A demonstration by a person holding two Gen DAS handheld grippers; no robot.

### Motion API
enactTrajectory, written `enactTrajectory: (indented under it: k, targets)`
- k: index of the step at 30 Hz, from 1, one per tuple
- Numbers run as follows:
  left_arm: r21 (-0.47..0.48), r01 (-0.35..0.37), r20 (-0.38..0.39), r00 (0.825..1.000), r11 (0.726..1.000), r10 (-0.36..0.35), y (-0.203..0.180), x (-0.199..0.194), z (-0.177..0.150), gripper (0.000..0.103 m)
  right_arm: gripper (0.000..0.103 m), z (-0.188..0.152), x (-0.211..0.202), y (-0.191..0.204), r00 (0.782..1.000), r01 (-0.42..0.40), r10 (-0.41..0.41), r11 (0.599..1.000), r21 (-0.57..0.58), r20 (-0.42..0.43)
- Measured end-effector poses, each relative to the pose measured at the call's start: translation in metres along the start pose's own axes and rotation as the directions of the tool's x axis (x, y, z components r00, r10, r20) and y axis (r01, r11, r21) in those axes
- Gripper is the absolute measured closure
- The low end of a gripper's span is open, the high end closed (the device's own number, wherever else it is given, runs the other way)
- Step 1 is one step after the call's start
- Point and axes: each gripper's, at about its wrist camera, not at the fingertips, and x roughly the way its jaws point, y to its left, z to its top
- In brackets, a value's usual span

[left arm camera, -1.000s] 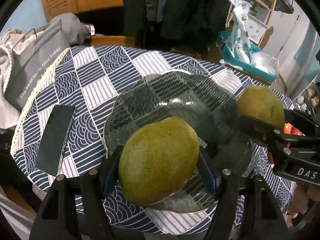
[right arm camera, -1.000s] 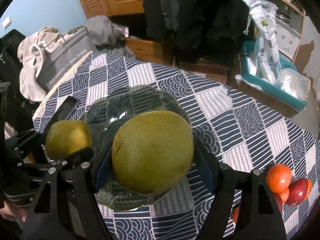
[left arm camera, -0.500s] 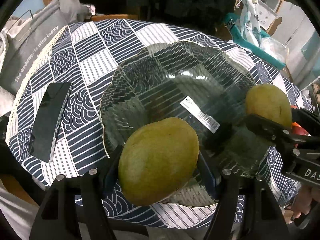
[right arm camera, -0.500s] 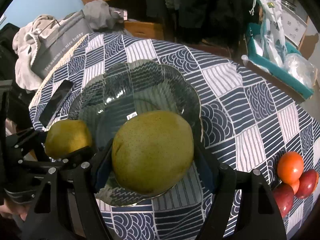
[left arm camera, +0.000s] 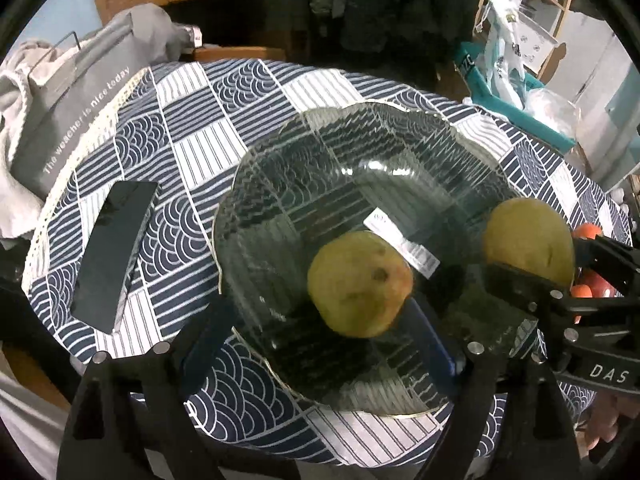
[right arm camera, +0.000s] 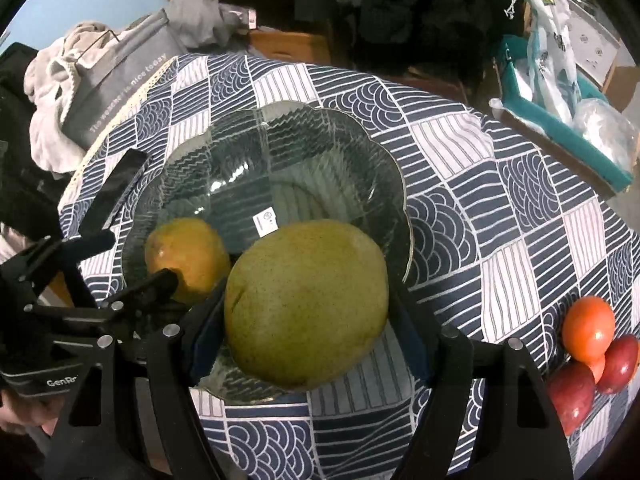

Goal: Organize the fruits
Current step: 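Lower both fruits onto the glass plate and open both grippers, then move both grippers back toward the apples and oranges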

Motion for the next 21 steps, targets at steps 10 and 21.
enactTrajectory:
  k: [10,21]
  targets:
    - [0.028,-0.004,0.02,1.0,1.0,0.004,-0.006,-0.009,-0.002,0.015,0.027,0.004,-0.013,-0.01,0.999,-0.022,0.02,0.998,0.055,0.035]
    - [0.048,0.027,0.112,0.993,0.998,-0.032,-0.027,-0.043,0.005,0.015,0.028,-0.001,-0.054,-0.016,0.988,0.055,-0.06,0.998,0.043,0.143]
